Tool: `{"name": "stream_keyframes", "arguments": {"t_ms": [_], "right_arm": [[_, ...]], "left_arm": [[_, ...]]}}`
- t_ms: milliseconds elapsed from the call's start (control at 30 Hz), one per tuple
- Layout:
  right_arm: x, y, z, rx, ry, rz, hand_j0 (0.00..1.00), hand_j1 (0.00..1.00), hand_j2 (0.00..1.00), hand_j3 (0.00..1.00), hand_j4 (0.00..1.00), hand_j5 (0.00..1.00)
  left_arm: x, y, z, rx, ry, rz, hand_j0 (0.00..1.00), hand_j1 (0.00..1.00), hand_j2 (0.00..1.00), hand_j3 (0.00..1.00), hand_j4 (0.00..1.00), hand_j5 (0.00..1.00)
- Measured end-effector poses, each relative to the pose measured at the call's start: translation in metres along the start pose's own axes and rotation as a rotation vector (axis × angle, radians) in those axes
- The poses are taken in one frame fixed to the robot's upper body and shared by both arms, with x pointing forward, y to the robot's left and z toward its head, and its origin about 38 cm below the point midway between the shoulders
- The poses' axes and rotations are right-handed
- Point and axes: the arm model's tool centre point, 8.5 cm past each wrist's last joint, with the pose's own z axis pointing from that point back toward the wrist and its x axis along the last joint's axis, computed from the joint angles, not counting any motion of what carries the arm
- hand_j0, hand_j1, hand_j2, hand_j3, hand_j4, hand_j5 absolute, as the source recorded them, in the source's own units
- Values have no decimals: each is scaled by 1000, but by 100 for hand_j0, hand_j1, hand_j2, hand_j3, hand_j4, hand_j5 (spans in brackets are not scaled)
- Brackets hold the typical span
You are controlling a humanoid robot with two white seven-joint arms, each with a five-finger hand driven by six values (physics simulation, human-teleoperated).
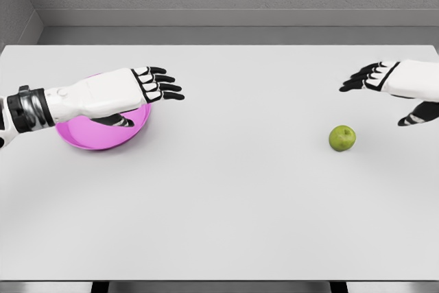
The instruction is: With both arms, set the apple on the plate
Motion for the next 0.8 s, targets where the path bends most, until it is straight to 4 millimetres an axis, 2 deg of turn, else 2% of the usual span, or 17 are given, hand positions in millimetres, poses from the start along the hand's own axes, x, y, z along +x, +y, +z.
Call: {"name": "stream_keyframes", "arguments": {"t_ms": [333, 467, 567, 800], "right_arm": [[-6, 37, -13, 45, -35, -146, 100, 100, 100, 100, 100, 100], [-8, 48, -36, 26, -64, -190, 100, 100, 100, 100, 100, 100], [-10, 54, -47, 16, -70, -214, 100, 100, 100, 100, 100, 100], [-22, 66, -49, 38, -27, -227, 100, 100, 100, 100, 100, 100]], "left_arm": [[0, 0, 0, -3, 0, -1, 100, 100, 100, 100, 100, 100], [0, 0, 0, -3, 0, -1, 100, 100, 100, 100, 100, 100], [0, 0, 0, -3, 0, -1, 100, 100, 100, 100, 100, 100], [0, -1, 0, -3, 0, -1, 100, 100, 100, 100, 100, 100]]}}
